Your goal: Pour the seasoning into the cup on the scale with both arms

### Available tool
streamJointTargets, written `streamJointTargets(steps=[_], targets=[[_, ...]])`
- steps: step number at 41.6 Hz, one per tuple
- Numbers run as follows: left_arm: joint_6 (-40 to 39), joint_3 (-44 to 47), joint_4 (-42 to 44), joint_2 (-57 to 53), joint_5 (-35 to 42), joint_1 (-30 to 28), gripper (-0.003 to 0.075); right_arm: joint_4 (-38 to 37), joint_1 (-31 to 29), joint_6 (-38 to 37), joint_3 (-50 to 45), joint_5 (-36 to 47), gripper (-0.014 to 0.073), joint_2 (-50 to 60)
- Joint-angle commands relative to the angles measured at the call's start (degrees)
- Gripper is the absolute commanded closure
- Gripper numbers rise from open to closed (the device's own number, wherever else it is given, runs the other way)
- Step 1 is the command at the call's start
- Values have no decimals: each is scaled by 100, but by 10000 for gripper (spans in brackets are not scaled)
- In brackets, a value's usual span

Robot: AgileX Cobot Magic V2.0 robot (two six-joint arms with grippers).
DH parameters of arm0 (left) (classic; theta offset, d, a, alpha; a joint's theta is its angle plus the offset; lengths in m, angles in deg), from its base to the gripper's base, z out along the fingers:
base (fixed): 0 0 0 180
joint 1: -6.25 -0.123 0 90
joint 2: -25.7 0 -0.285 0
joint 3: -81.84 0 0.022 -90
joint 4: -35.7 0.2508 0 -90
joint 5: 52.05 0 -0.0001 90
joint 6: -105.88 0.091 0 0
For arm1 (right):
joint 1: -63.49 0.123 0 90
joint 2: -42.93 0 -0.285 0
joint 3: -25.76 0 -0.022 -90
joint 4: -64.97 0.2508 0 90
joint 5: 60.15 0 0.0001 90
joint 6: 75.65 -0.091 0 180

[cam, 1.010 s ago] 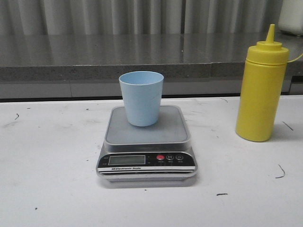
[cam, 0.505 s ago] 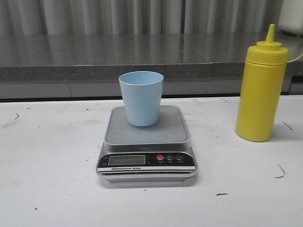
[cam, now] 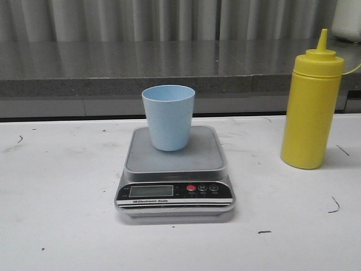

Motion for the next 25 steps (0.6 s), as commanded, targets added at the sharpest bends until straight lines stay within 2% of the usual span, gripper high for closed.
streamJointTargets(steps=[1,6,14,21,25], targets=[[-24,-140,-53,29,443,20,325,-118,11,83,183,372,583,-27],[146,-140,-119,29,443,20,376,-118,11,83,183,372,716,-27],[719,-140,-574,29,443,20,520,-118,11,83,183,390,716,-34],[719,-140,-620,29,443,20,738,-118,11,83,183,326,716,-47],[719,-140,-620,29,443,20,740,-118,11,83,183,283,716,-47]])
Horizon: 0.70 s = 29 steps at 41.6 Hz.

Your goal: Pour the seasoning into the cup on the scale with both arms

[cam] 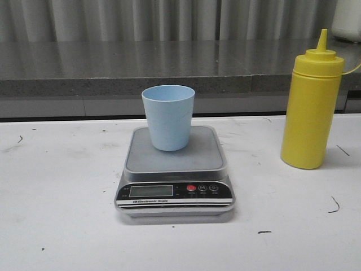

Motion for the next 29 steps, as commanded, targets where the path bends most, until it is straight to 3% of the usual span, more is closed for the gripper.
streamJointTargets(steps=[1,21,29], targets=[[21,-140,-78,29,443,20,740,-118,11,71,183,276,716,-47],[21,-46,-99,-150,551,33,740,-118,11,71,183,269,716,-47],[121,668,554,-1074,1171,-707,740,-111,11,71,183,261,716,-47]])
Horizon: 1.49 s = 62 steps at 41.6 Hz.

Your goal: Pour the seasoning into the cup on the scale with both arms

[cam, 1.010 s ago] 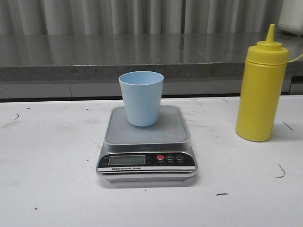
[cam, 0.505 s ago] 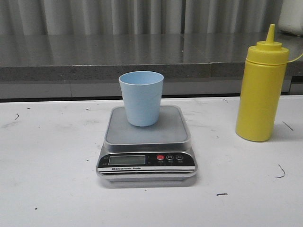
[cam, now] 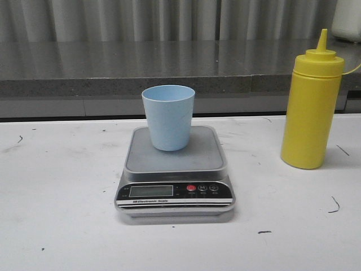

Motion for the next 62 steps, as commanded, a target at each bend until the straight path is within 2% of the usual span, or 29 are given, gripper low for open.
streamJointTargets(steps=[1,11,17,26,47,56,62], targets=[[23,324,335,-484,869,-439,740,-107,11,71,183,318,716,-47],[23,1963,569,-1615,2511,-1723,740,-112,11,71,183,318,716,-47],[23,2836,234,-2002,3420,-2318,740,-112,11,71,183,318,716,-47],[23,3848,-172,-2321,4429,-2514,740,-112,11,71,183,310,716,-47],[-1,3832,-544,-2324,4266,-2514,740,-112,11,71,183,304,716,-47],[-617,3832,0,-2324,4169,-2514,740,-112,11,71,183,298,716,-47],[-652,3832,0,-2324,4294,-2514,740,-112,11,71,183,303,716,-47]])
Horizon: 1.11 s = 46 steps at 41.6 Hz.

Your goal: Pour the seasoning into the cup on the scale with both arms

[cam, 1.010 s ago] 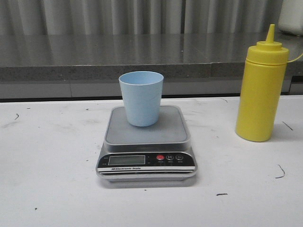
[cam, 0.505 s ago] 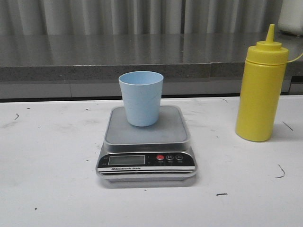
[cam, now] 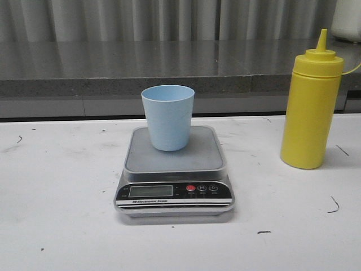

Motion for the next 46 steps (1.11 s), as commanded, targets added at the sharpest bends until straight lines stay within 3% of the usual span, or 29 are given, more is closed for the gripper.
streamJointTargets(steps=[1,46], targets=[[-100,128,0,-99,567,-9,740,-103,11,71,183,346,716,-47],[45,128,-114,-99,686,12,740,-103,11,71,183,341,716,-47]])
